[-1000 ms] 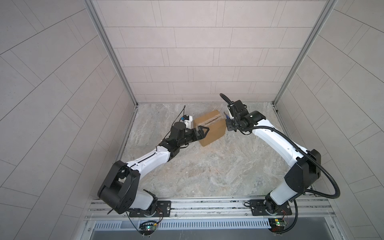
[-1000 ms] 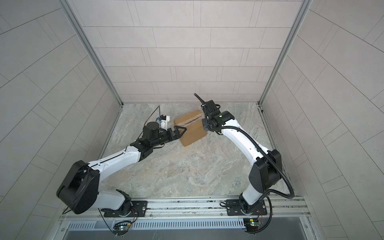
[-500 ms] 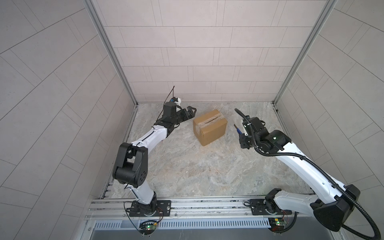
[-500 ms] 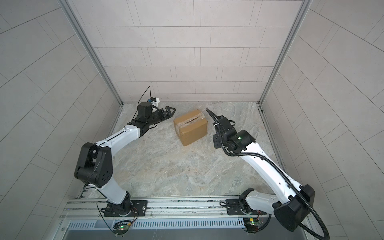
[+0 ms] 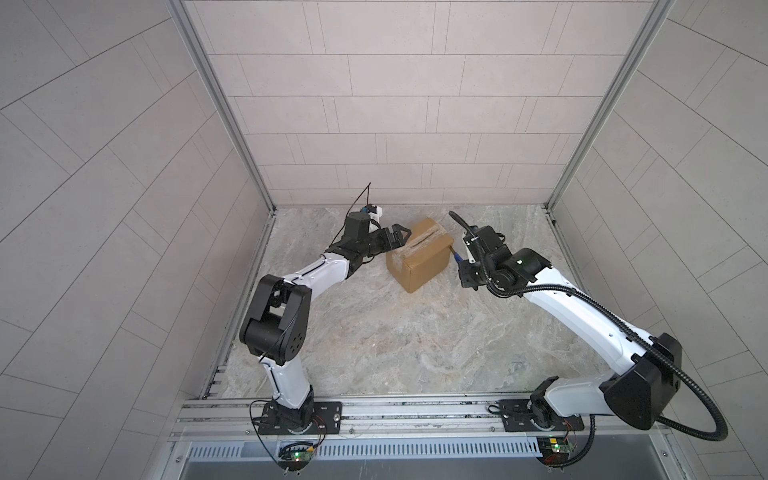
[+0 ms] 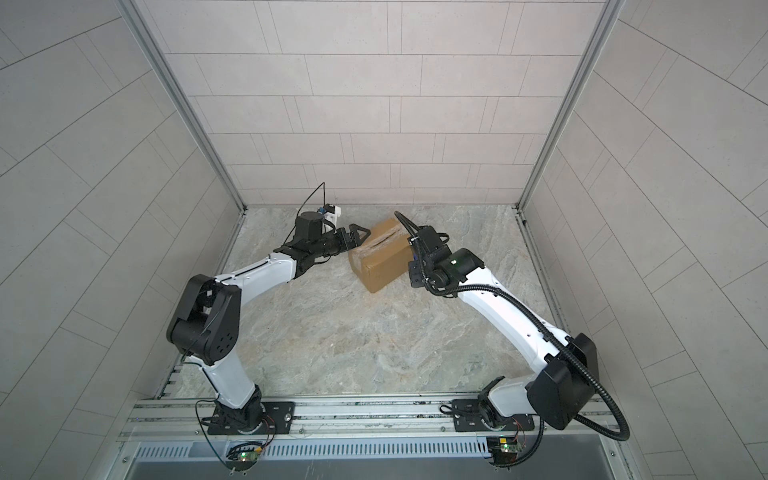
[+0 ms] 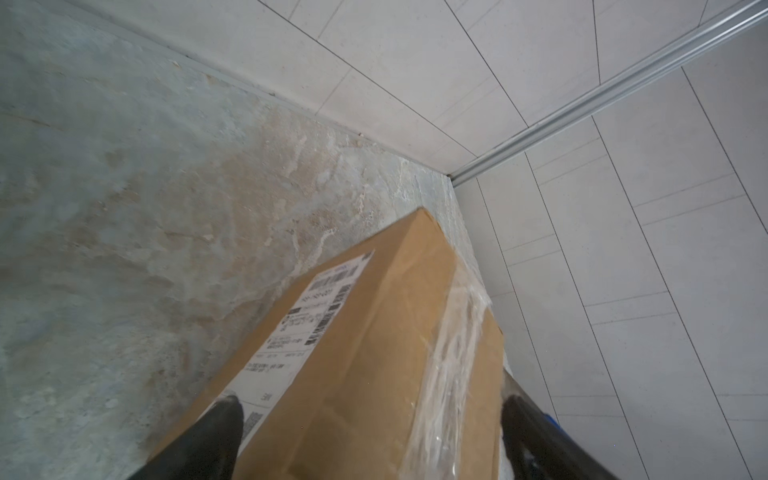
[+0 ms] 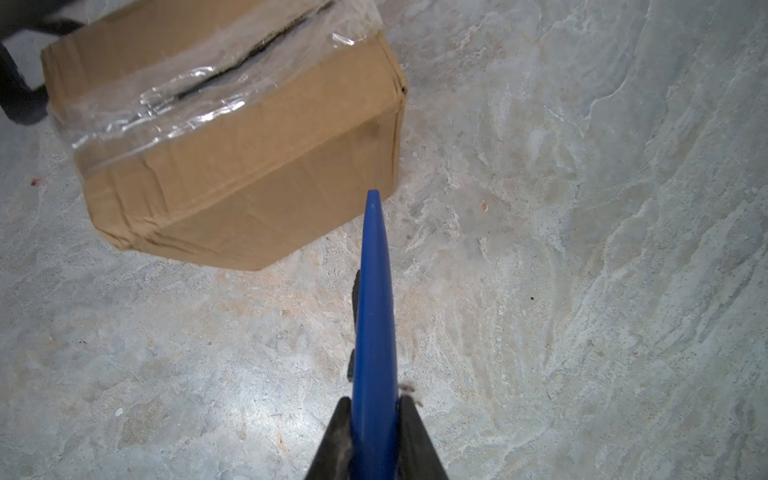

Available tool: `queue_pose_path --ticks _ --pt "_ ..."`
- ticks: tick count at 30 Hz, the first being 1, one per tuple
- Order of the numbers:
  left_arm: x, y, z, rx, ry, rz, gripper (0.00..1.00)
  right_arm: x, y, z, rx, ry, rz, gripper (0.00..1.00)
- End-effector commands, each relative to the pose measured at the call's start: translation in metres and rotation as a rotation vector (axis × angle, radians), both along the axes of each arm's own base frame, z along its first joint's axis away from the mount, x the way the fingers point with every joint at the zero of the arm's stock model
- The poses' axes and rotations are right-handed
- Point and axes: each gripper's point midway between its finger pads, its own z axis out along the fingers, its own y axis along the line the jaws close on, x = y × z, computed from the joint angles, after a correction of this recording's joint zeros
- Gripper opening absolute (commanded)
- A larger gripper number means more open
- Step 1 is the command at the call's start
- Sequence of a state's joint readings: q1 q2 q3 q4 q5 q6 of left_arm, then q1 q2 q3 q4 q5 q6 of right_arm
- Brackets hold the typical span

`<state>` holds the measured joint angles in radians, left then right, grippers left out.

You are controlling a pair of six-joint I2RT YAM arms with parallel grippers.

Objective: Unpack the express box

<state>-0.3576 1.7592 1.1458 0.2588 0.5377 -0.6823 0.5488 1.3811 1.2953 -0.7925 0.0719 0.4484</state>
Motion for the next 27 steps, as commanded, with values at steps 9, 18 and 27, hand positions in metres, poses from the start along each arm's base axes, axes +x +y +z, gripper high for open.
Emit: queue_pose_path --ticks 9,18,27 --pt "-0.065 -0.035 0.026 -0.143 -0.029 -0.087 1.0 0.052 0.018 0.008 0.011 -0.053 0.062 0.0" --pt "-0.089 -0.057 0.029 -0.182 -0.009 -0.107 0.99 0.077 0.022 0.008 -0.01 -0.04 0.099 0.0" --pt "-0.093 -0.027 0.021 -0.018 0.002 -0.032 1.0 0.058 -0.016 0.02 -0.08 0.005 0.039 0.0"
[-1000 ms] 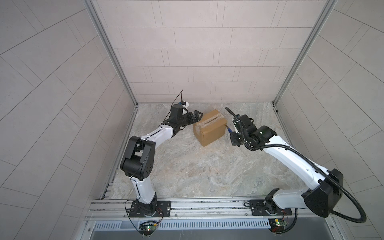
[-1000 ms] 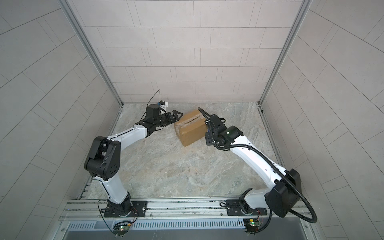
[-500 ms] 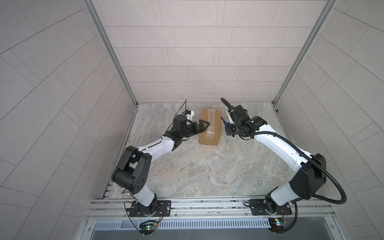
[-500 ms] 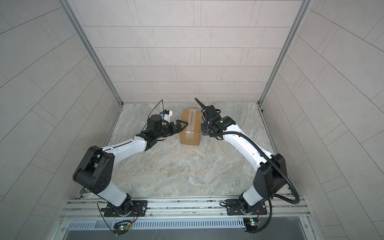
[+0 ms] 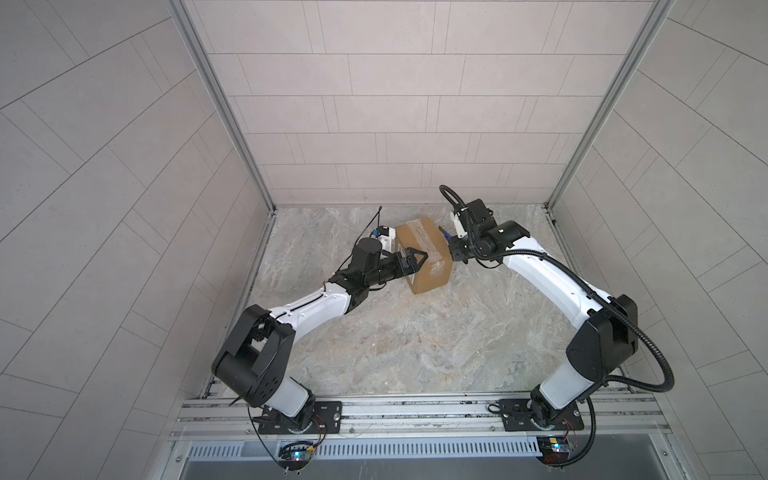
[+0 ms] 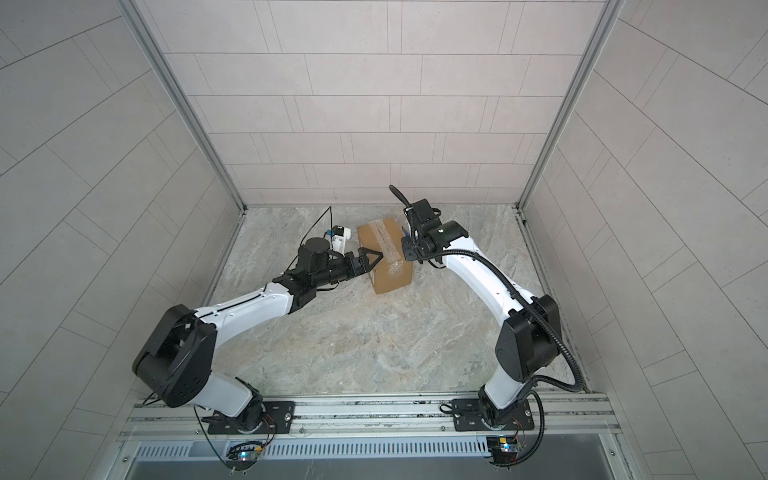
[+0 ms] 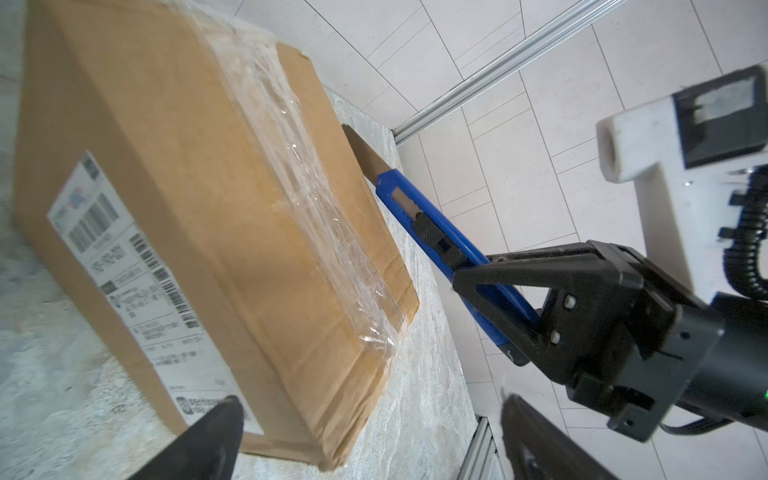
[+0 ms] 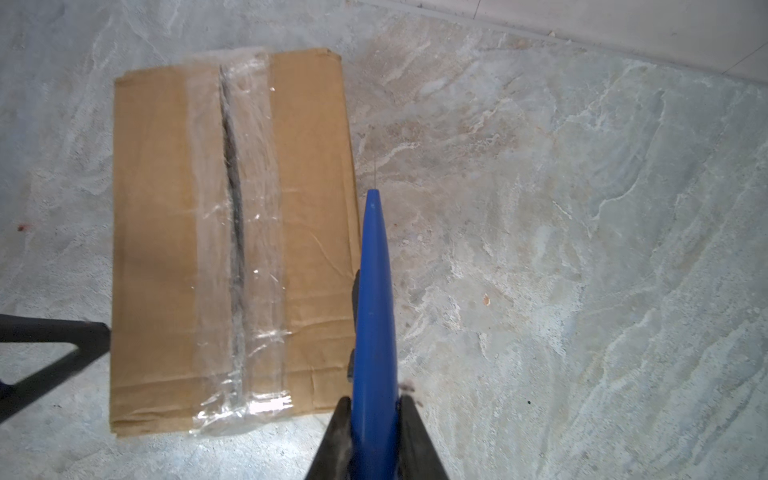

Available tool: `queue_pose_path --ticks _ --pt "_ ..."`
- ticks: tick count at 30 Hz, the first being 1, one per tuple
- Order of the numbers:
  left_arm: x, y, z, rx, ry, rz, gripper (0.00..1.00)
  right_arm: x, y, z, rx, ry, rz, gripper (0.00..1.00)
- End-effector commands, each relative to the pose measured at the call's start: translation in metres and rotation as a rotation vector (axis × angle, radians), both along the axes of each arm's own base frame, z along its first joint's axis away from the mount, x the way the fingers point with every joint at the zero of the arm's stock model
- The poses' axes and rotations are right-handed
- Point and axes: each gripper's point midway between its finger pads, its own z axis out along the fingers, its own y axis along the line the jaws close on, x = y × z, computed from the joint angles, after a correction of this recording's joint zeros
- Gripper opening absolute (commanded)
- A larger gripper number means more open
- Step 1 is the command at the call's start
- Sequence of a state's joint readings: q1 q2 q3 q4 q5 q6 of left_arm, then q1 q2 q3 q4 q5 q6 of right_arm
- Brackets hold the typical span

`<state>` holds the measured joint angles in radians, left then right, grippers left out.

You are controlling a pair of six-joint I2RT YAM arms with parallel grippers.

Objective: Unpack the express box

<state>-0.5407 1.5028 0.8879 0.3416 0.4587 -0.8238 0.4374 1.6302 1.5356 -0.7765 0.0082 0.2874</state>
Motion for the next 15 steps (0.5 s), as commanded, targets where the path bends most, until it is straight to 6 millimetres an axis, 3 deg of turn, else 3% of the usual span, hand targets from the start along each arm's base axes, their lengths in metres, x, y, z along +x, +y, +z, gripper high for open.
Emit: queue_pose_path --ticks 1,8,11,15 --pt "0.001 0.015 0.0 0.086 0.001 0.035 1.0 -0.021 -0.021 0.017 -0.039 0.03 -0.025 0.0" --pt "0.004 0.037 -0.015 0.172 0.024 0.116 1.0 -0.066 -0.03 0.001 -0.039 0.142 0.001 0.0" --pt "0.007 0.048 -0.014 0.179 0.013 0.172 1.0 -0.086 -0.022 -0.009 -0.001 0.164 0.065 0.0" --pt "0.01 0.059 -0.008 0.187 -0.008 0.235 1.0 -0.106 -0.007 -0.003 0.058 0.171 0.138 0.0"
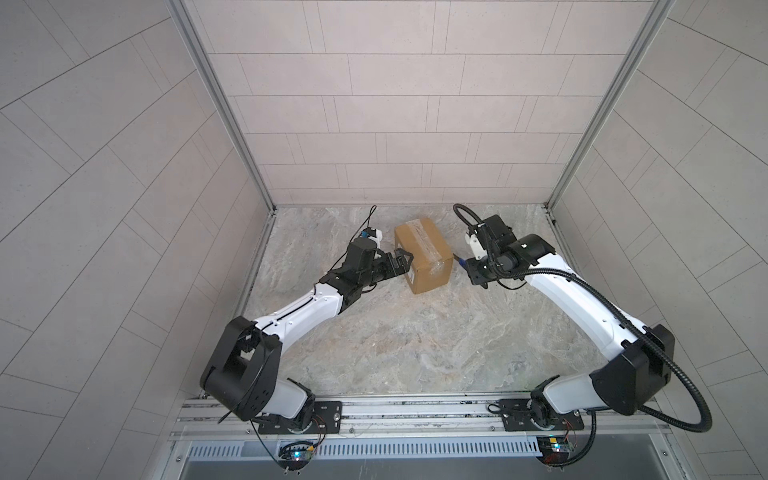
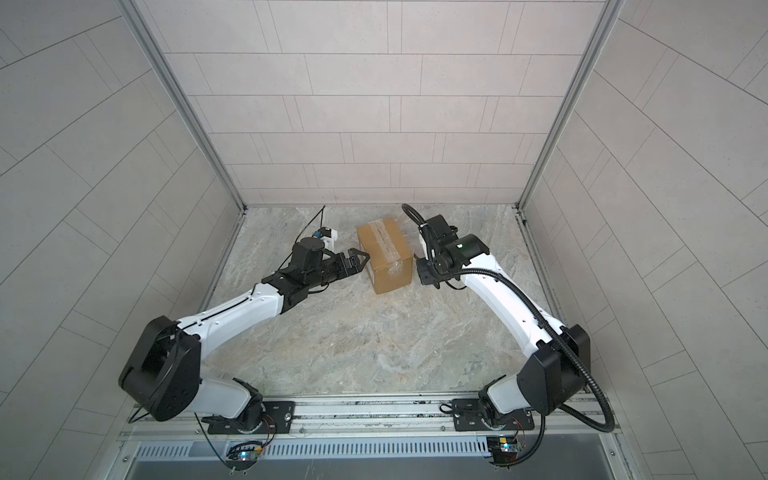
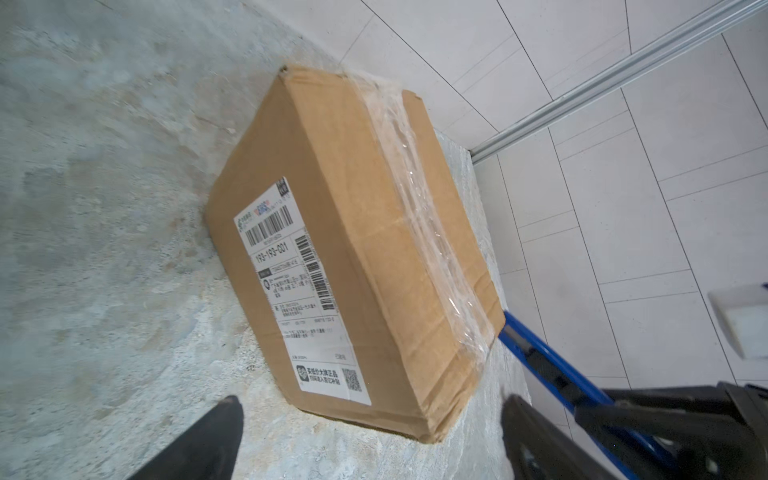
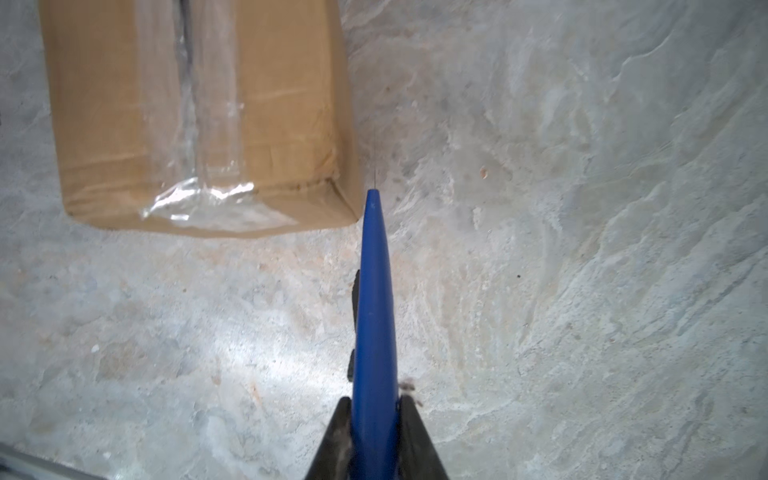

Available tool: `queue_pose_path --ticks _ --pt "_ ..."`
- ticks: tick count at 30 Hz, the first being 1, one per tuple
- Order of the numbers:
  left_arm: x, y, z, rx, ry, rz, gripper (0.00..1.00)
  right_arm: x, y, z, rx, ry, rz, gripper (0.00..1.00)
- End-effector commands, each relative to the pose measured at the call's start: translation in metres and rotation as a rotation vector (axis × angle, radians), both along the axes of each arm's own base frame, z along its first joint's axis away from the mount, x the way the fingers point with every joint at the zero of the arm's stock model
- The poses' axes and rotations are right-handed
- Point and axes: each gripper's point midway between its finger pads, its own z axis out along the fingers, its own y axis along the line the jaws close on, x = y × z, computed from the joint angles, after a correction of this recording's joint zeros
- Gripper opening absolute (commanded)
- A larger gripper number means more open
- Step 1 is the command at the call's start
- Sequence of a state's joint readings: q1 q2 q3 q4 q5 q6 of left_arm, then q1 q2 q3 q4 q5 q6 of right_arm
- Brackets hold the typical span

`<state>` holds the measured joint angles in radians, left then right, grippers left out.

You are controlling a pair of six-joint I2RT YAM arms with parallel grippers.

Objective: Unpack the express box

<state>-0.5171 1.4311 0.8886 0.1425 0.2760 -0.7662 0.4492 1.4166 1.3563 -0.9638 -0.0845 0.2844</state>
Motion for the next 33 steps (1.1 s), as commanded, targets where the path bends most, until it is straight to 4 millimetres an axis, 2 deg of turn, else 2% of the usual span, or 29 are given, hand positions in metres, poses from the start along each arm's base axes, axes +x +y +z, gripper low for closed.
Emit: queue_pose_path --ticks 1,6,11,15,19,20,24,28,33 --pt "0.004 0.017 0.009 0.022 -0.046 0.074 1.0 -0.022 0.016 0.014 0.066 -0.004 0.086 0.0" --pt "0.006 0.017 0.01 0.004 -0.058 0.088 1.0 -0.033 0.025 0.021 0.099 -0.011 0.127 0.0" --pt "0.01 0.011 0.008 0.015 -0.052 0.066 1.0 -0.043 -0.004 0.02 -0.014 -0.004 0.059 0.0" --pt "0.013 0.002 0.006 0.05 -0.034 0.006 0.99 -0.032 -0.003 0.051 0.008 -0.098 0.041 0.0" --pt "0.016 -0.002 0.002 0.106 -0.034 -0.039 0.99 -0.027 0.012 0.081 0.019 -0.185 0.037 0.0" --pt "0.023 0.007 -0.002 0.108 -0.026 -0.023 0.98 -0.026 0.017 0.085 0.014 -0.2 0.038 0.0" --pt "0.03 0.009 -0.013 0.071 -0.007 -0.03 0.94 -0.019 0.038 0.097 0.01 -0.227 0.041 0.0" --pt "0.03 0.006 -0.019 0.063 -0.001 -0.053 0.93 -0.011 0.062 0.099 -0.005 -0.24 0.053 0.0" --pt "0.029 0.002 -0.032 0.053 0.023 -0.064 0.93 0.001 0.081 0.087 -0.035 -0.222 0.061 0.0"
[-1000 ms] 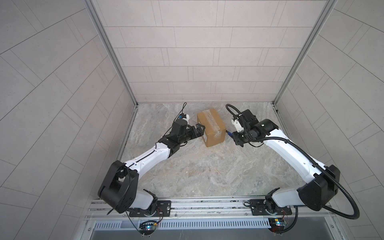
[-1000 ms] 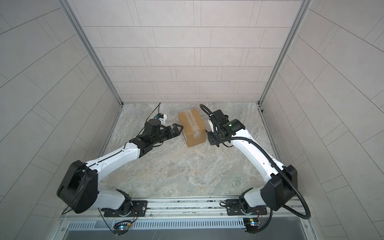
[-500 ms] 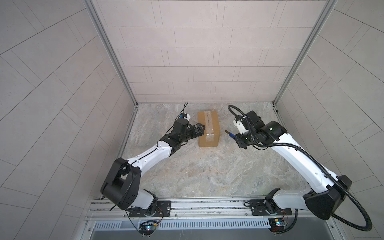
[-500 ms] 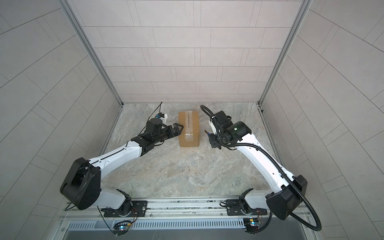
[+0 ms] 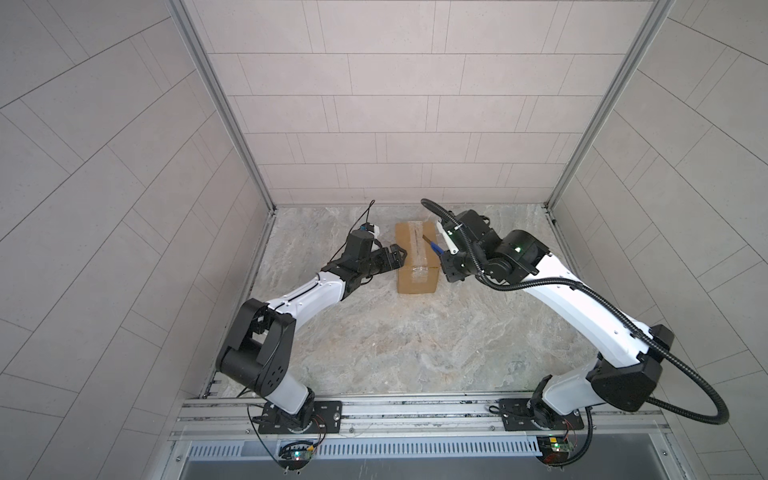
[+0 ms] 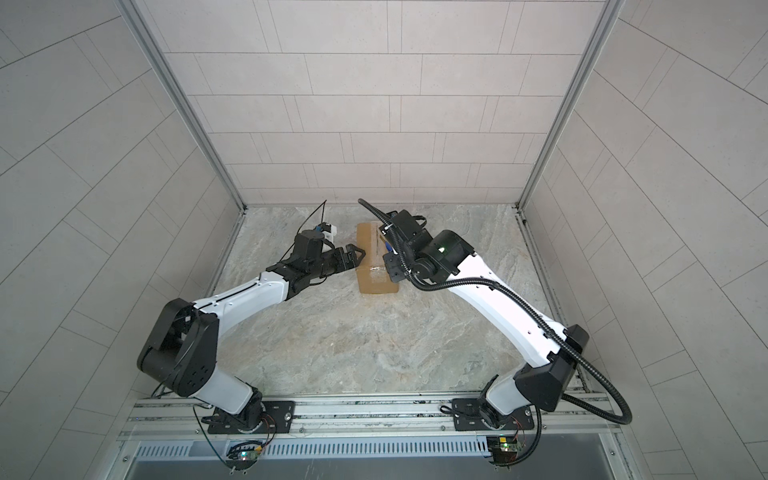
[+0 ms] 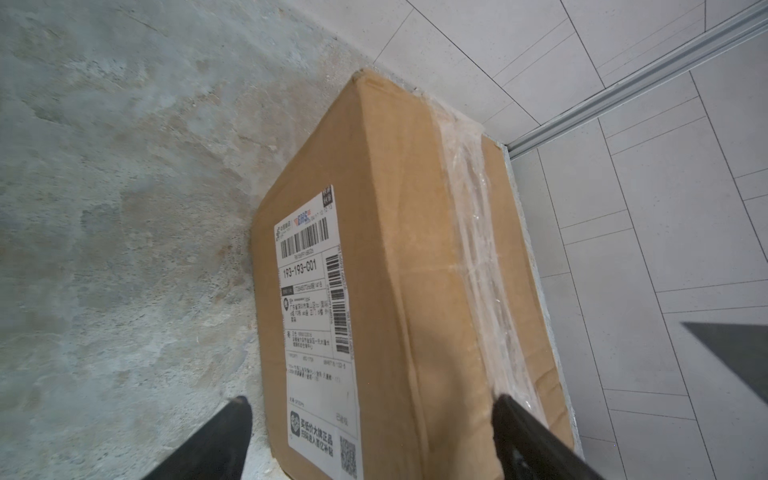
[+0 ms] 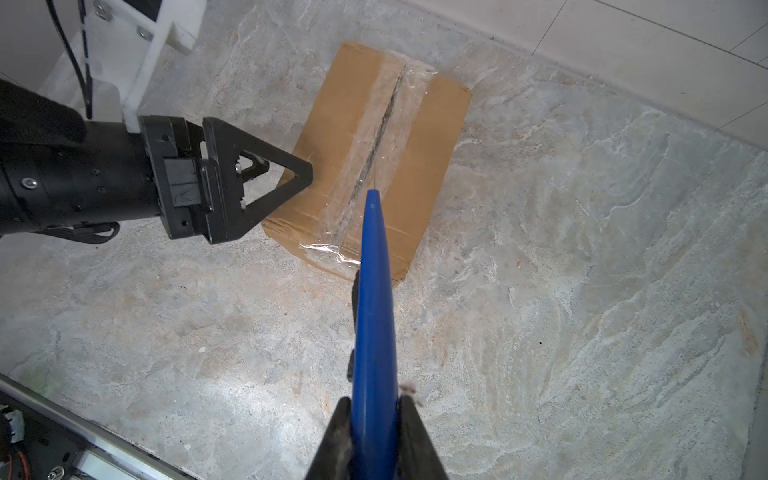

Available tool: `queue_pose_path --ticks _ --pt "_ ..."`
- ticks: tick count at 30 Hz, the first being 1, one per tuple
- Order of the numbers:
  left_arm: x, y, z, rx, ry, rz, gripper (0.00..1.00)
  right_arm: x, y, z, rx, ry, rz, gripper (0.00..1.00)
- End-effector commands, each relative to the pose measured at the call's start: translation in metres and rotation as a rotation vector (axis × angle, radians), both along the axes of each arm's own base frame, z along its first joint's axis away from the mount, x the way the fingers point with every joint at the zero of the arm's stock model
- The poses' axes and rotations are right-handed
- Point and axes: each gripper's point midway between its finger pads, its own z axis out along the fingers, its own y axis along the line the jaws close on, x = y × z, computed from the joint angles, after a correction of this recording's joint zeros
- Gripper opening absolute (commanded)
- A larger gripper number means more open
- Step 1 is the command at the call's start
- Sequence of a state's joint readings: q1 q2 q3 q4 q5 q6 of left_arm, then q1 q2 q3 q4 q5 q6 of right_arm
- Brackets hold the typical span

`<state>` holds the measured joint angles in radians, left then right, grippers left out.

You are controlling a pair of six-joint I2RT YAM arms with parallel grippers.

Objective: Unpack the express box

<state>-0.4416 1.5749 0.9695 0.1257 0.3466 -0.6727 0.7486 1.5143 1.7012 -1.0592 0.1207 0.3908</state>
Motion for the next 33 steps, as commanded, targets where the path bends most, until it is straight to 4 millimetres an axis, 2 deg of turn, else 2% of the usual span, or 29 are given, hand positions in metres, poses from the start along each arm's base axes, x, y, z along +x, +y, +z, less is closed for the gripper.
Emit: queue_pose_path --ticks 1,9,12,13,17,21,33 --pt "-0.003 -0.007 -0.007 -0.018 -0.002 -0.033 0.93 0.009 0.001 -0.002 -0.033 -0.013 -0.046 0.0" --pt "-0.013 -0.021 -0.015 -0.047 0.015 -0.047 0.91 0.019 0.002 -0.02 -0.084 0.001 -0.061 0.0" --pt "-0.013 -0.025 -0.015 -0.075 0.017 -0.036 0.9 0.019 -0.004 -0.02 -0.084 -0.004 -0.065 0.0" --pt "-0.022 -0.039 -0.013 -0.086 0.016 -0.064 0.89 0.019 -0.006 -0.02 -0.081 -0.002 -0.063 0.0" --pt "-0.028 -0.049 -0.014 -0.088 0.01 -0.063 0.88 0.022 -0.014 -0.017 -0.086 -0.002 -0.057 0.0" --pt "-0.03 -0.058 -0.016 -0.107 0.021 -0.068 0.86 0.022 -0.014 -0.013 -0.089 -0.006 -0.044 0.0" --pt "-0.028 -0.047 -0.002 -0.046 -0.013 -0.029 0.89 0.021 -0.009 -0.018 -0.088 0.025 -0.026 0.0"
